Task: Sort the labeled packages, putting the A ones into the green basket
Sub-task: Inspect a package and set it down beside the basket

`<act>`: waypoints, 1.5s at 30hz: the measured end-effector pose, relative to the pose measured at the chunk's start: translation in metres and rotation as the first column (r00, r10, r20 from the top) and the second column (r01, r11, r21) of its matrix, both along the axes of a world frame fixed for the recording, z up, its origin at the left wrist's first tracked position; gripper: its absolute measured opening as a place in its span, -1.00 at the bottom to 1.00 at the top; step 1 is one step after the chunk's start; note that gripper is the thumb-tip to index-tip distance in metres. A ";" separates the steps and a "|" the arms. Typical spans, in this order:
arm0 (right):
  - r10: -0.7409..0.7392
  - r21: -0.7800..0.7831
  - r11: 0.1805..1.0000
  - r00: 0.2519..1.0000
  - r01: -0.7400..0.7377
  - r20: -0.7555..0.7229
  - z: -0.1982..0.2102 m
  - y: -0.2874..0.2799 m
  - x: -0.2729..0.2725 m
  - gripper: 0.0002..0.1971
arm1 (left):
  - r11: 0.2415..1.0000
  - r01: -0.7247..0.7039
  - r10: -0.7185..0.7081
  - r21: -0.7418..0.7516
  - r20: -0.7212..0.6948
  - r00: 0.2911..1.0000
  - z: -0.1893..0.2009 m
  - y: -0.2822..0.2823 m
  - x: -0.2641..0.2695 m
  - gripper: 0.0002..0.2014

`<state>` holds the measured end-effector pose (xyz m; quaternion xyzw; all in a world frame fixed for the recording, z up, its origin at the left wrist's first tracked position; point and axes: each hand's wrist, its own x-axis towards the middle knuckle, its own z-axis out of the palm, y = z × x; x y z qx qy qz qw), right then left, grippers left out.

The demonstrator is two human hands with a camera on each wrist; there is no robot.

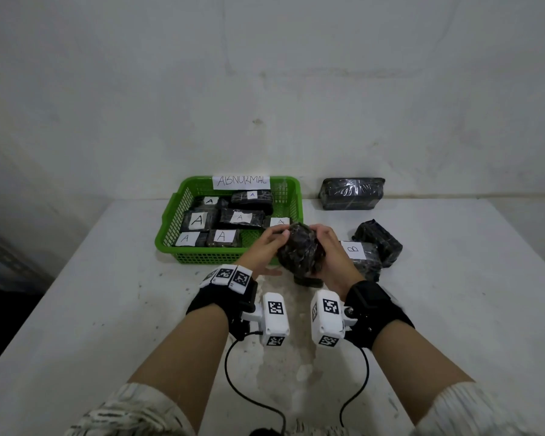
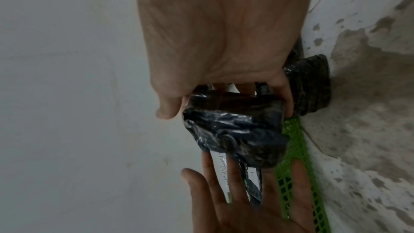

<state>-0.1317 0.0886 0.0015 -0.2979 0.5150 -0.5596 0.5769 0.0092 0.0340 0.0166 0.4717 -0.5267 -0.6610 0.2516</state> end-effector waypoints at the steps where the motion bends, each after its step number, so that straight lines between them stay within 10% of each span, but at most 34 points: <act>1: 0.010 -0.011 1.000 1.000 -0.010 0.003 0.001 -0.001 -0.001 -0.78 | 1.000 -0.008 0.009 0.023 -0.021 1.000 0.002 0.001 -0.001 -0.70; 11: 0.039 0.007 0.999 0.991 -0.041 0.128 0.009 -0.006 -0.001 -0.41 | 0.994 -0.046 0.058 0.094 -0.134 0.989 0.010 0.003 -0.009 -0.47; 24: 0.041 0.004 0.999 0.982 -0.041 -0.184 0.009 -0.003 0.003 -0.82 | 0.974 -0.113 0.143 0.198 -0.147 0.979 0.002 0.005 -0.001 -0.53; 45: 0.131 0.029 0.991 0.988 -0.129 -0.081 0.005 -0.001 0.003 -0.41 | 0.988 -0.110 0.109 0.109 0.010 0.994 0.001 0.001 0.005 -0.49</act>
